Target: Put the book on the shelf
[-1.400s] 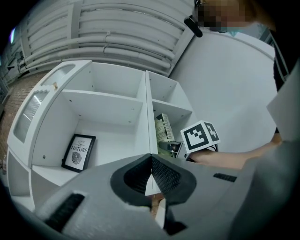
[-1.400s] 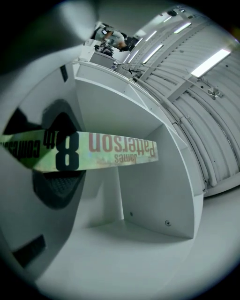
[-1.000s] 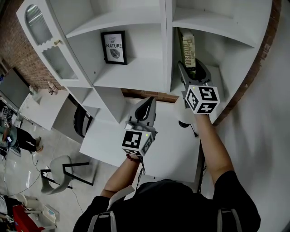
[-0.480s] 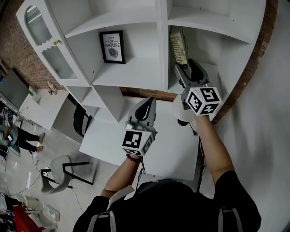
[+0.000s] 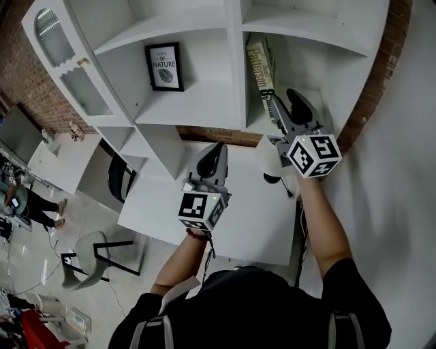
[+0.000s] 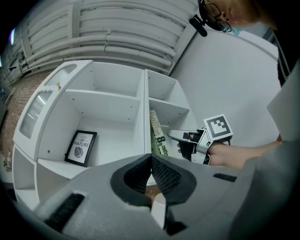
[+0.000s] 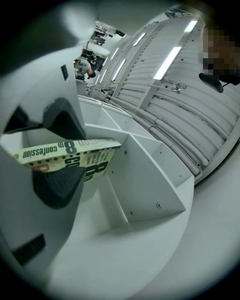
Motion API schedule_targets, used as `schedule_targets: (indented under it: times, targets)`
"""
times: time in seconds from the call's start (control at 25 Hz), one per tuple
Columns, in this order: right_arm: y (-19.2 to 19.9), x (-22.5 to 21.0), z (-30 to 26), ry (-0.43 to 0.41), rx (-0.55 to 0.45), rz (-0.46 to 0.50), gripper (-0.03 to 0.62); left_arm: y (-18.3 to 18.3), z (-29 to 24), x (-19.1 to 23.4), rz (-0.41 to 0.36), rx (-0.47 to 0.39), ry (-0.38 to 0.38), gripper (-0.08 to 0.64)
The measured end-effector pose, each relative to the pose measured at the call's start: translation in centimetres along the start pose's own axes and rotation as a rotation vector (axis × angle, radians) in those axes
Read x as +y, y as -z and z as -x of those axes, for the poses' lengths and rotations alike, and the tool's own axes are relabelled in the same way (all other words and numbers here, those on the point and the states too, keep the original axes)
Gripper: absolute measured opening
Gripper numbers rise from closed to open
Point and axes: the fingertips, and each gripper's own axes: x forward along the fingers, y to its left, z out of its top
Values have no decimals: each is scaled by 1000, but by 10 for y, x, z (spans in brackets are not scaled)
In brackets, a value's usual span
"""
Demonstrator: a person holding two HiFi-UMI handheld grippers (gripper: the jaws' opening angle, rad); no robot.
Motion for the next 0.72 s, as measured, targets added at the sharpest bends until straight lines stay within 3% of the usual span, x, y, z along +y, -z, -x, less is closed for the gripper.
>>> schedule_targets:
  times: [0.08, 0.2, 0.4, 0.72]
  targets:
    - [0, -5, 9, 24, 6, 19, 102, -1, 0, -4, -2, -1, 7, 18]
    - [6, -6, 18, 18, 31, 19, 60, -2, 1, -11, -7, -13, 18, 18]
    - [9, -2, 38, 1, 51, 11, 46, 0, 6, -20, -12, -12, 29, 18]
    - [8, 12, 71, -11, 85, 92, 41, 1, 18, -31, 14, -7, 41, 18]
